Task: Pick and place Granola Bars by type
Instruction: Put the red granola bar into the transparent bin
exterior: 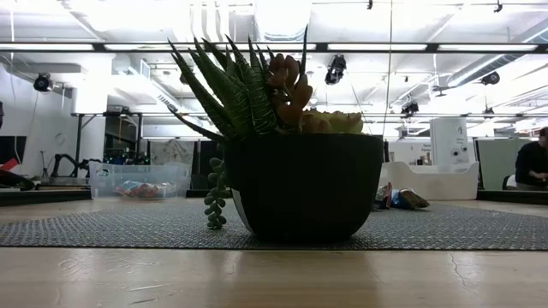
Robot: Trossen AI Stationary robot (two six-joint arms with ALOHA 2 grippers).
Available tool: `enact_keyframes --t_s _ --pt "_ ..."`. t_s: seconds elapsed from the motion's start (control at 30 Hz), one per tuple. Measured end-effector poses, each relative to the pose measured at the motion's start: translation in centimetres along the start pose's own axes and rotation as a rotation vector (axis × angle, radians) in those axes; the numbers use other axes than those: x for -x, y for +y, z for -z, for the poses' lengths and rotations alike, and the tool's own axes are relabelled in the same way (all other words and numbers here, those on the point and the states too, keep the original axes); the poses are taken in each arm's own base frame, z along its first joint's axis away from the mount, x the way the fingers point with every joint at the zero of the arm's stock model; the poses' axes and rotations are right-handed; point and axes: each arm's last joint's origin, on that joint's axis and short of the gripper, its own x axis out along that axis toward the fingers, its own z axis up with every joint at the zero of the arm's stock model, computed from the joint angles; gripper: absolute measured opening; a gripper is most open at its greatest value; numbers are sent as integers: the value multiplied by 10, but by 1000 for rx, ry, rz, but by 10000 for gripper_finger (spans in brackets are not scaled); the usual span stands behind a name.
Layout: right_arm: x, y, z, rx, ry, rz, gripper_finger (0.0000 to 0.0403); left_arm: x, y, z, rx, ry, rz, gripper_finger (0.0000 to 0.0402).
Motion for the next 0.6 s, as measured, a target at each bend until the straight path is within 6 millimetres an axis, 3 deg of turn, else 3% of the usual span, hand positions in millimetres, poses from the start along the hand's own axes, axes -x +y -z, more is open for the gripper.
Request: enact_keyframes --t_s 0.27,0.6 --pt "28 2 -13 49 -36 87 219 1 0 0 -3 -2 -5 44" --pt "50 1 -11 52 37 182 219 14 11 -6 -54 -32 -165 44"
